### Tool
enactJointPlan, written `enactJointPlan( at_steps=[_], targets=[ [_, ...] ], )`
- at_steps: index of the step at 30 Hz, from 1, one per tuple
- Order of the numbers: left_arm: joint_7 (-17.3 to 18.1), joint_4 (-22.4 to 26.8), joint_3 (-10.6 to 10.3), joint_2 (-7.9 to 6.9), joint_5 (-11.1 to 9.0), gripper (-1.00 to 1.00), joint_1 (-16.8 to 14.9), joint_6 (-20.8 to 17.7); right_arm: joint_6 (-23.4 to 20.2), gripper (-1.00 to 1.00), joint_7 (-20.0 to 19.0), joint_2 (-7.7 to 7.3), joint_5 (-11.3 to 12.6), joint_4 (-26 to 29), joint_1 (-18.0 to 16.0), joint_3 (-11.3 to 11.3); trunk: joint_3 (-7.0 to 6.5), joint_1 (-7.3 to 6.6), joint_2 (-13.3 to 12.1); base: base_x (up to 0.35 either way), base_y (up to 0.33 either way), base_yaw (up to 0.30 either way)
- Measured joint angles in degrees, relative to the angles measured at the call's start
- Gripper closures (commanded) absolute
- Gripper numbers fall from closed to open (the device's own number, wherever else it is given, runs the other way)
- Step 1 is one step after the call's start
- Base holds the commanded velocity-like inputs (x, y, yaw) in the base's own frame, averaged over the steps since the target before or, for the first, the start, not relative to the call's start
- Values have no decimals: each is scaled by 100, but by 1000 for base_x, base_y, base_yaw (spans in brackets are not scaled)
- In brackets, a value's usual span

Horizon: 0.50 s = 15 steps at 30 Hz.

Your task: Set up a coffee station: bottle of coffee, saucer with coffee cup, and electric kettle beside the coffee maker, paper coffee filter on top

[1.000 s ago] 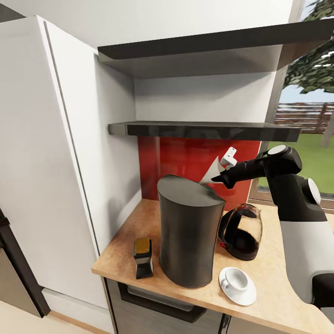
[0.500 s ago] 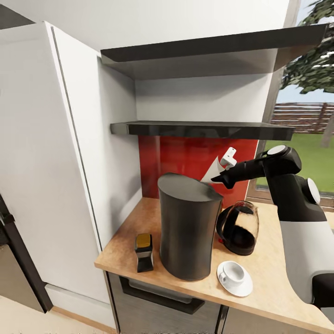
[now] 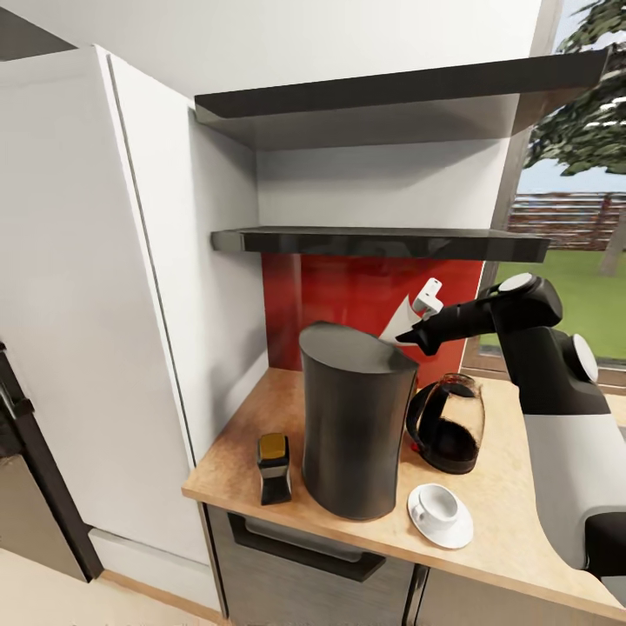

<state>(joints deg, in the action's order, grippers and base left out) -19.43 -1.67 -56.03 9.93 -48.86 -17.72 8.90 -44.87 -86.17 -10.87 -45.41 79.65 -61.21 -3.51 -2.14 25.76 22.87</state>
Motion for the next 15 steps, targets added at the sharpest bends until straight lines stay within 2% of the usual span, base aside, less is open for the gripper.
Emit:
enactJointPlan(
  at_steps=[11,15],
  targets=[
    [-3,0,-1,0,0,-100,0,0,19,100,2,0,-2,-79,7,-7,0,0,0,-2,1,0],
    [-8,0,-1,0,0,-100,0,0,21,100,12,20,-6,-83,7,-115,0,0,0,0,0,0]
  ],
)
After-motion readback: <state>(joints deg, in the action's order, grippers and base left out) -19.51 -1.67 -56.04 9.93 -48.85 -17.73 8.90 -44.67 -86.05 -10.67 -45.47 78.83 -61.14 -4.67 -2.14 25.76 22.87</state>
